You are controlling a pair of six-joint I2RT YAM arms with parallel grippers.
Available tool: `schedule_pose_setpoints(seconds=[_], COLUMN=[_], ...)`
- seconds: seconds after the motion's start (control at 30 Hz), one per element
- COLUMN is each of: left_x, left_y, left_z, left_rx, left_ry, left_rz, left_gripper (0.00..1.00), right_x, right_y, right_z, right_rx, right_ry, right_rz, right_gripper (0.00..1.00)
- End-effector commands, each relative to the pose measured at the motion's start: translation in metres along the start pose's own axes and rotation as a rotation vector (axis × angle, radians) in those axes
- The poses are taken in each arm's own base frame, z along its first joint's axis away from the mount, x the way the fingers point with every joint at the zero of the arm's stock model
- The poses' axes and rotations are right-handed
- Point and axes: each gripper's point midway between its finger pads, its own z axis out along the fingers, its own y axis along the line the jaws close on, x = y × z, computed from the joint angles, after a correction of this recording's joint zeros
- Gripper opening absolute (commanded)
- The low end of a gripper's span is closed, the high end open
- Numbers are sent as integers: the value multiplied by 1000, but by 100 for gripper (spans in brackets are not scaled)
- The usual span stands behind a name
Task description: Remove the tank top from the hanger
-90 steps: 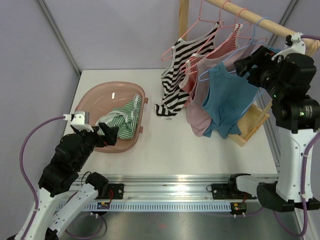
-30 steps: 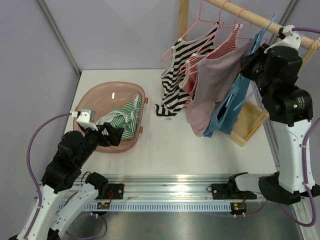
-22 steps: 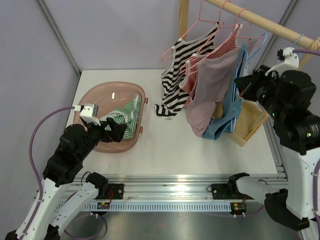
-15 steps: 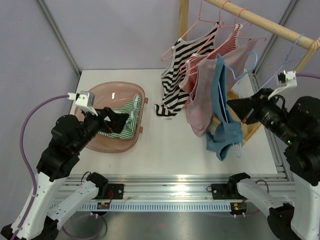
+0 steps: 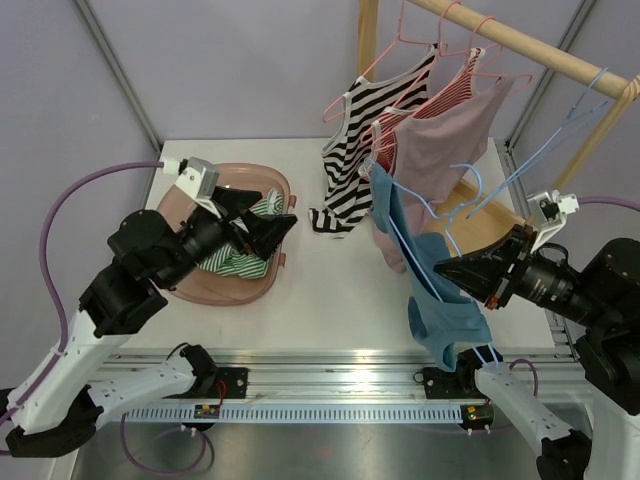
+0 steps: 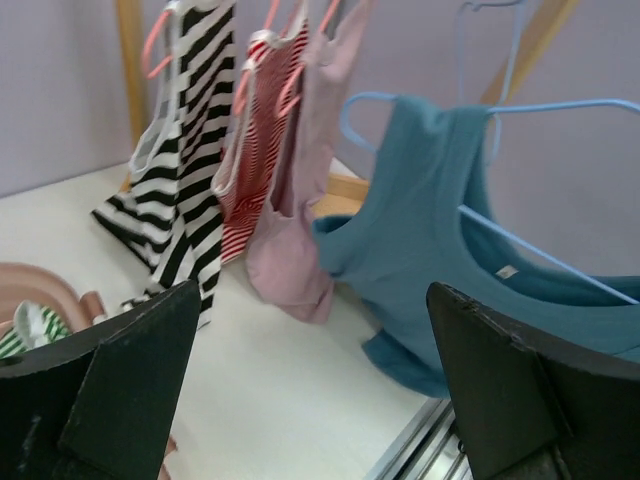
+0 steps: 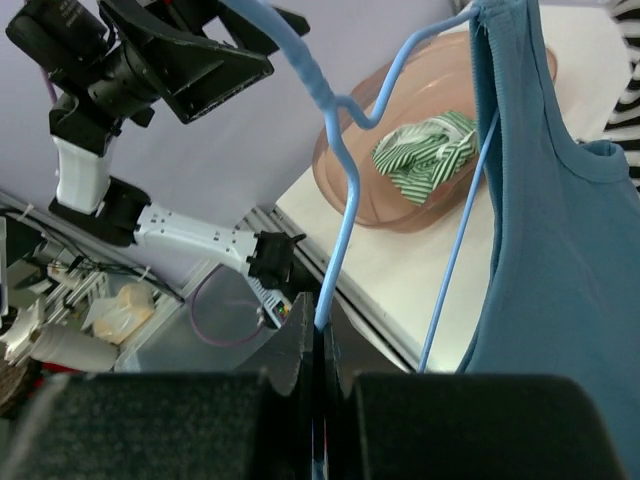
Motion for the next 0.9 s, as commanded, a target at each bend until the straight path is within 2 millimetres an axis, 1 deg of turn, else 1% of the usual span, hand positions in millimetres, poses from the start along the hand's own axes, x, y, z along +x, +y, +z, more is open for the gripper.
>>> schedule_pose_setpoints(seconds=[0.0,0.03,0.07,0.1,0.13,0.17,0.2,0.23,0.3,0.37,0.53,0.73,0.87], left_x=[-23,-20,-23,-18,-14,-12,-12,-9,-4,-1,11,23,25], left_y=[-23,-33,-37,-41,-51,-52,-53,-59,-60,-64,-72,-73,-75], left_z=[14,16,19,22,24,32,35,38,51,58,76,90,98], left_rx=[100,137,144,156,186,170,162,167,141,145,152,131,124], left_ry=[-139,-140,-164,-162,-160,-168,-169,-160,-134,-127,-101,-79,-82], left_rz=[84,89,91,100,125,134,158,166,182,186,204,213,207], left_gripper=[99,99,99,99,99,99,99,99,99,99,99,99,99], right_x=[-5,-8,-7,-7,-6,-5,-1,-1,3,6,9,12,16], right_y=[19,20,21,23,26,30,29,34,35,33,36,37,33], right_z=[4,5,5,4,6,4,7,5,5,5,0,-2,-1], right_rx=[-126,-136,-142,-151,-182,-202,-217,-252,-262,-253,-264,-270,-263], right_ry=[-6,-18,-21,-25,-22,-24,-10,-9,1,12,15,12,14], right_rz=[-8,-14,4,9,7,22,34,21,19,21,-1,-19,-22], right_gripper=[0,0,0,0,0,0,0,0,0,0,0,0,0])
